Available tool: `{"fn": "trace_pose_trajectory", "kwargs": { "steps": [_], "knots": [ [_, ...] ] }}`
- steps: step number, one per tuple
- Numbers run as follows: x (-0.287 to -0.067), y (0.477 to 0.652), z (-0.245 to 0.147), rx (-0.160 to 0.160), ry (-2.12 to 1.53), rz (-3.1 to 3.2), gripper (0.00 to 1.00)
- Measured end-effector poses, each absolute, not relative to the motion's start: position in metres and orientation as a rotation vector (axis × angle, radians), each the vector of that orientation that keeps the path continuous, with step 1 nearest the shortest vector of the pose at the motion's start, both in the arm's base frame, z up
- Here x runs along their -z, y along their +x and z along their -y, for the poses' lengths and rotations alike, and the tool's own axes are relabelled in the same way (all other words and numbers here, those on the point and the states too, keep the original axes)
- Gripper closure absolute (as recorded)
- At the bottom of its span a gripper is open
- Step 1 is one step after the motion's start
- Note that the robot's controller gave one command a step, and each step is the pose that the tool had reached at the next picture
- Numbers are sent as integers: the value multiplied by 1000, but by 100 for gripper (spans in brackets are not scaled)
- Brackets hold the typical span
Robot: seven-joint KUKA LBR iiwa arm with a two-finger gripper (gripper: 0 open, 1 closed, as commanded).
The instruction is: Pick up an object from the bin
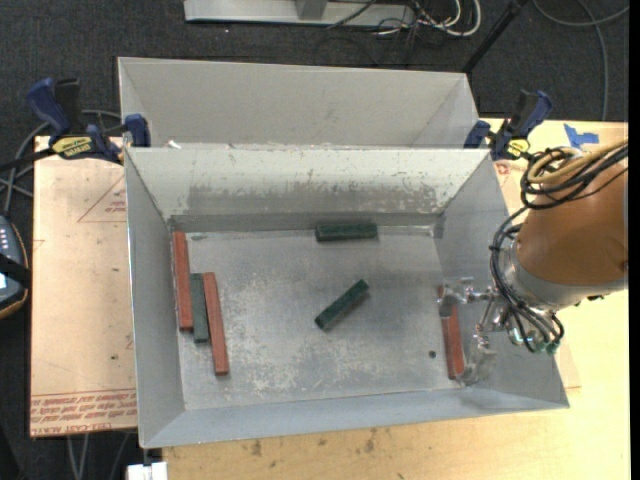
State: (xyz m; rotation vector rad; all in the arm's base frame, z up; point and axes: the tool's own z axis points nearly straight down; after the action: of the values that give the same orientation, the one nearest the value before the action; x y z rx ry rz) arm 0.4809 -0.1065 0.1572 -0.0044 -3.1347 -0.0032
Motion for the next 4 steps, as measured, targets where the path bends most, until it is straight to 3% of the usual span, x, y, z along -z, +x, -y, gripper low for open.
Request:
{"fn": "trace_pose_trajectory", "kwargs": {
  "steps": [1,2,3,4],
  "knots": [
    [-139,533,62,4,-386,3120,0],
    [-72,563,3,4,-132,3141,0],
    [-72,587,-51,4,148,3145,0],
    [-72,581,-73,1,761,3054,0]
  ]
}}
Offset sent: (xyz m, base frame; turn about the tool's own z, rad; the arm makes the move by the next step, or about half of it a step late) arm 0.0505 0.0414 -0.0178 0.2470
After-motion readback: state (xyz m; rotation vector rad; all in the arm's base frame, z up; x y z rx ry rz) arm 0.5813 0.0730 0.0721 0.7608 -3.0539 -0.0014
